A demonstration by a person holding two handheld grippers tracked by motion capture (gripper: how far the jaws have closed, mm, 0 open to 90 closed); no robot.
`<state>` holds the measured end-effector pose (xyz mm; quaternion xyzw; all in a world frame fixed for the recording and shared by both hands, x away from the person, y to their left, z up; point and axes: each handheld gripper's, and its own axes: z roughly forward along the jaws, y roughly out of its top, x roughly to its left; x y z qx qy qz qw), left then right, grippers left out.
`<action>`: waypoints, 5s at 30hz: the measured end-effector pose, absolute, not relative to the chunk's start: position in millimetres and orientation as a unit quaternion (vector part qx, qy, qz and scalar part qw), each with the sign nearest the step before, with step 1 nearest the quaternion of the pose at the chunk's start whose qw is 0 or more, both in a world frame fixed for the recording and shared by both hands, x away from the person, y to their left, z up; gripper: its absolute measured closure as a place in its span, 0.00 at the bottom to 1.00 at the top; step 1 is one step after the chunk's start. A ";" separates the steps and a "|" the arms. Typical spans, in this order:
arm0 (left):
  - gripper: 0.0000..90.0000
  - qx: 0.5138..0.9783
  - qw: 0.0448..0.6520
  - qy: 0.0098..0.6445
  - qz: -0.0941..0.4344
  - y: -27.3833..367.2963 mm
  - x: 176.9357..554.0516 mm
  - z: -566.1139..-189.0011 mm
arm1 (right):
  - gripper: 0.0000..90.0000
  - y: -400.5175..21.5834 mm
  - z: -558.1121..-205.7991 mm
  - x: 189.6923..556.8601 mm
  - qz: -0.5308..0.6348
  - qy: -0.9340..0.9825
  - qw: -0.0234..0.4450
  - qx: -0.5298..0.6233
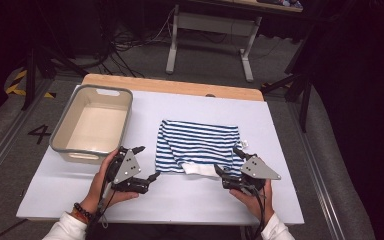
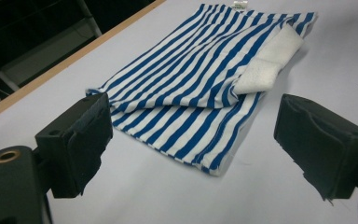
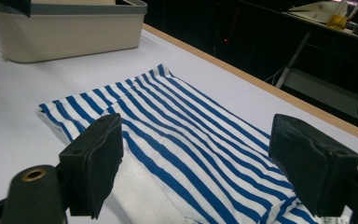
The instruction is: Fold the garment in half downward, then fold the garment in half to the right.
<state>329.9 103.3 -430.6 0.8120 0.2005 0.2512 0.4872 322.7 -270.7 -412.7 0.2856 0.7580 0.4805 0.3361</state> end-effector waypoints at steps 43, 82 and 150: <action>0.12 0.820 0.461 0.238 0.242 144.0 301.0 -450.7 | 0.30 -148.6 -445.3 365.2 0.394 0.880 0.177 0.199; 0.18 0.807 0.448 0.312 0.224 46.3 427.1 -433.9 | 0.62 -145.4 -462.2 371.5 0.371 0.868 0.226 0.241; 0.96 0.816 0.363 0.404 0.198 37.7 496.5 -453.2 | 0.93 -141.1 -462.0 392.1 0.373 0.858 0.210 0.284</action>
